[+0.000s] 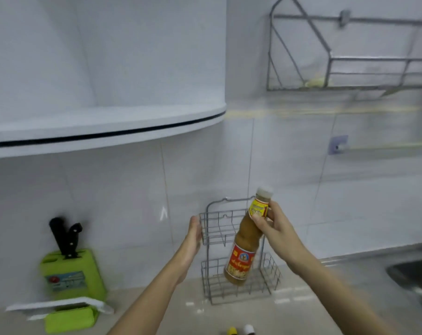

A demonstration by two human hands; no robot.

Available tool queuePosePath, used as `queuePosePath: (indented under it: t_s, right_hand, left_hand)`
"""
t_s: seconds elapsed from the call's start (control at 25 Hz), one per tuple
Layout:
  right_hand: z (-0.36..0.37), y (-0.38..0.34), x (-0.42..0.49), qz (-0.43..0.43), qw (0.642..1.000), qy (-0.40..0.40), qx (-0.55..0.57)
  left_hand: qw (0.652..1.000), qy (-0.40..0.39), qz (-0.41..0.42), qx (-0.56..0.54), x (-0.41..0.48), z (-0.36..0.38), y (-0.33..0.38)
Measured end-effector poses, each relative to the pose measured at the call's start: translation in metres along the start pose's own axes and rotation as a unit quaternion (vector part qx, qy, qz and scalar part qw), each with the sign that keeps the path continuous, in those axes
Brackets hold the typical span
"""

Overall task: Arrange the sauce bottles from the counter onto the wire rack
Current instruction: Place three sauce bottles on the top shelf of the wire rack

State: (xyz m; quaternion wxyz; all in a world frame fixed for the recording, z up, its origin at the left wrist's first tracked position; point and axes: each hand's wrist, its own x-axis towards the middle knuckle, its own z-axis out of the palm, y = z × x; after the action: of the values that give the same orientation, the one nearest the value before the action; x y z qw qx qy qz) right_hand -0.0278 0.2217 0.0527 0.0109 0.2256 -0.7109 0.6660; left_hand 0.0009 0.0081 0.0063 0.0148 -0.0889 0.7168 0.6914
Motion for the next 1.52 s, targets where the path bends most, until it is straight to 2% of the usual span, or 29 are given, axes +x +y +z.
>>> queuePosePath:
  t_s: [0.2,0.4,0.56,0.76,0.88,1.0,1.16,1.36,1.44,1.52]
  right_hand:
    - [0.004,-0.054,0.067,-0.097,0.994,0.000,-0.057]
    - [0.035,-0.038,0.101,-0.107,0.986,0.015,-0.130]
    - [0.055,-0.010,0.104,-0.098,0.979,-0.041,-0.175]
    - [0.060,0.004,0.102,-0.060,0.988,-0.109,-0.091]
    - [0.061,0.013,0.091,0.002,0.988,-0.123,-0.097]
    - [0.068,0.030,0.078,0.012,0.986,-0.125,-0.110]
    - [0.069,0.034,0.080,0.032,0.988,-0.139,-0.063]
    - [0.061,0.027,0.078,0.028,0.974,-0.182,-0.133]
    - [0.051,0.024,0.065,-0.021,0.969,-0.139,-0.203]
    - [0.034,0.033,0.038,-0.114,0.947,-0.041,-0.299]
  left_hand:
    - [0.994,-0.007,-0.017,-0.109,0.007,-0.008,-0.006]
    - [0.985,-0.027,-0.029,-0.169,0.012,-0.013,-0.005]
    - [0.984,-0.043,-0.033,-0.173,0.017,-0.017,-0.013]
    - [0.991,-0.040,-0.027,-0.123,0.018,-0.017,-0.017]
    - [0.994,-0.041,-0.021,-0.102,0.016,-0.013,-0.021]
    - [0.996,-0.045,-0.015,-0.076,0.016,-0.013,-0.024]
    - [0.997,-0.045,-0.005,-0.058,0.017,-0.011,-0.023]
    - [0.997,-0.050,-0.009,-0.055,0.013,-0.011,-0.015]
    - [0.999,-0.023,-0.040,-0.019,0.012,-0.024,-0.022]
    - [0.991,-0.011,-0.103,0.081,0.009,-0.043,-0.041]
